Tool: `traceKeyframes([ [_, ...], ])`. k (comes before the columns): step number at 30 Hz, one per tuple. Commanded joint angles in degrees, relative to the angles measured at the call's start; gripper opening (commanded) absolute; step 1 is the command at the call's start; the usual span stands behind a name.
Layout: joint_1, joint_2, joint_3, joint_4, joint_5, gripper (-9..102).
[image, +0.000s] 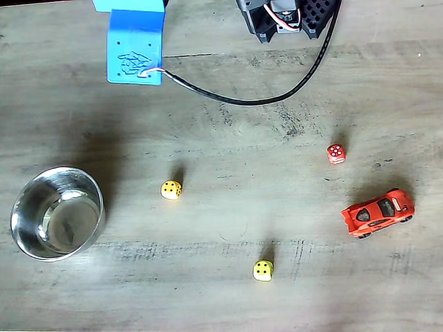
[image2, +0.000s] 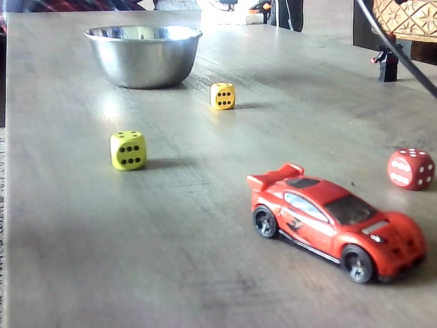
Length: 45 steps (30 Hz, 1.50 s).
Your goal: Pick up the lego figure and place in bowl
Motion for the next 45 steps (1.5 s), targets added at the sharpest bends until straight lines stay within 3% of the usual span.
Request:
traceKeyframes([
  [1,0.4,-0.2,-3.3,-0.5,-1.1,-1],
  [12,0.8,-0.2,-3.3,-0.6,-0.5,-1],
  [29,4.7,-7.3,-3.3,-14.6,-1.1,-1],
  [45,5.4,-10.2,-3.3,-14.8,-1.1,0],
])
